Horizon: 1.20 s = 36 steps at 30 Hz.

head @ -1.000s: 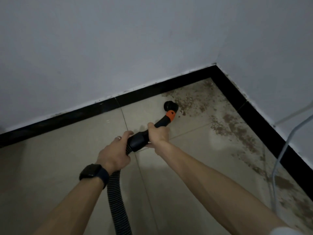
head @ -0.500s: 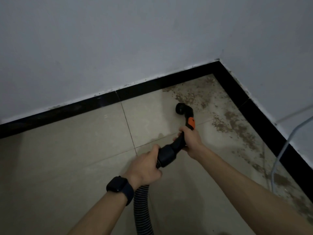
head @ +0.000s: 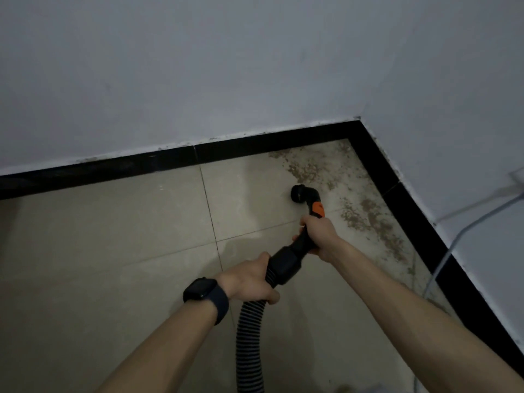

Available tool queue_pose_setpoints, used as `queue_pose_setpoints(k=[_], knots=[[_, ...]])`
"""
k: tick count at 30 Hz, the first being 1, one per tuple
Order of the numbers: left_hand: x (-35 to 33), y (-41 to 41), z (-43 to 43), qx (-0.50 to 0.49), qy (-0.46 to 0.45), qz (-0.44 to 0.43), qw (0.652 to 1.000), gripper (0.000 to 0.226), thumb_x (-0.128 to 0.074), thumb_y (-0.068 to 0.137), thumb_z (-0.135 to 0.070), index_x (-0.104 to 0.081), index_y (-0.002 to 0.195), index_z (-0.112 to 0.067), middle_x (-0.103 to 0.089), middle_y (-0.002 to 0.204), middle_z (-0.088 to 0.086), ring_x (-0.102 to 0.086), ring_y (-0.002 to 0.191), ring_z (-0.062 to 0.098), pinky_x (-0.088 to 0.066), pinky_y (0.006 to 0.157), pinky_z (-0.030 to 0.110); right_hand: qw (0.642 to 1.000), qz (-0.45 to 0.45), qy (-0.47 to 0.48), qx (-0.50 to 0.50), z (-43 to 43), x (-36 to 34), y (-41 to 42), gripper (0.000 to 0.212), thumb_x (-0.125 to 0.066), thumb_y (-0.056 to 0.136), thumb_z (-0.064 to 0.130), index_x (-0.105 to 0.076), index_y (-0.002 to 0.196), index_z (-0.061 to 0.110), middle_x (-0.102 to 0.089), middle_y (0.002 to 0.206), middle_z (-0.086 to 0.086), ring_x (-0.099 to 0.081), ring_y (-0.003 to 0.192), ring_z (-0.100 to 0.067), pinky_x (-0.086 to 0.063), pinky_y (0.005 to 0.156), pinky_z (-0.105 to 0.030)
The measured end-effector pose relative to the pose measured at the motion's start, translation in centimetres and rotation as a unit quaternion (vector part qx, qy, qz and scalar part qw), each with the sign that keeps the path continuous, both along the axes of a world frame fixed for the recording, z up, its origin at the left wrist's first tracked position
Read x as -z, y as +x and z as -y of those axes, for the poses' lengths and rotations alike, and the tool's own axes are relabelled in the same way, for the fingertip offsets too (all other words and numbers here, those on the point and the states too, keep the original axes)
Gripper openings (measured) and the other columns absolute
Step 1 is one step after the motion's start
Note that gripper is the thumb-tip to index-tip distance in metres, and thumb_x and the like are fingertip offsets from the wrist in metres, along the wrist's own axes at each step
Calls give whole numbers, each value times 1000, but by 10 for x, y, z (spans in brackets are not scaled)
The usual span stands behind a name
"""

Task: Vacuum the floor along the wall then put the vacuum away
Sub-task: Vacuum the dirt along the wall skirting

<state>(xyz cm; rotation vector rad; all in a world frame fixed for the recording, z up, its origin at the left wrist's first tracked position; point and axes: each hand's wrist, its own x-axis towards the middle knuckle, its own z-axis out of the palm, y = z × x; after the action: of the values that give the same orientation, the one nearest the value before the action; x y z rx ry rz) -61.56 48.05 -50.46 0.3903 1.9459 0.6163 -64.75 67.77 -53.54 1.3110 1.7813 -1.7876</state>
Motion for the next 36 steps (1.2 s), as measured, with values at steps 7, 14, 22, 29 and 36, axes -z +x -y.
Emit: queue_pose_setpoints(k=[7,14,22,29,36], knots=[[9,-15,54,-86,-19,67,994,44,-72,73,-7,-47,103,-25,-59,96,3,-62,85,20,-53,64,30,999,-14,28,-28,57,16,-20,73,-61,82,28,-31,146,7,-62,118,-21,-71,92,-39,-64,65,-50],[12,-1,58,-78,-53,105,990,53,-74,73,-1,-52,118,-19,-60,94,3,-63,80,19,-53,56,27,994,31,100,-38,68,15,8,69,-58,93,30,-23,146,1,-58,119,-21,-66,100,-39,-60,87,-55],[6,27,7,56,-31,114,991,56,-80,79,-22,-55,129,-22,-68,120,7,-68,108,27,-54,77,36,995,42,85,16,13,12,60,39,-58,97,19,-38,128,7,-66,102,-19,-73,76,-34,-59,55,-38],[10,32,27,53,-40,146,987,56,-82,80,-32,-53,128,-29,-67,120,1,-67,109,23,-55,89,36,992,36,108,-47,34,11,56,46,-61,93,24,-29,124,11,-62,113,-23,-72,90,-40,-63,70,-54],[20,29,72,7,-74,171,982,63,-84,75,-36,-52,129,-33,-66,117,-4,-67,105,16,-56,90,33,982,10,134,-131,81,15,44,66,-57,96,29,-21,143,-1,-57,113,-17,-65,97,-35,-61,82,-49]])
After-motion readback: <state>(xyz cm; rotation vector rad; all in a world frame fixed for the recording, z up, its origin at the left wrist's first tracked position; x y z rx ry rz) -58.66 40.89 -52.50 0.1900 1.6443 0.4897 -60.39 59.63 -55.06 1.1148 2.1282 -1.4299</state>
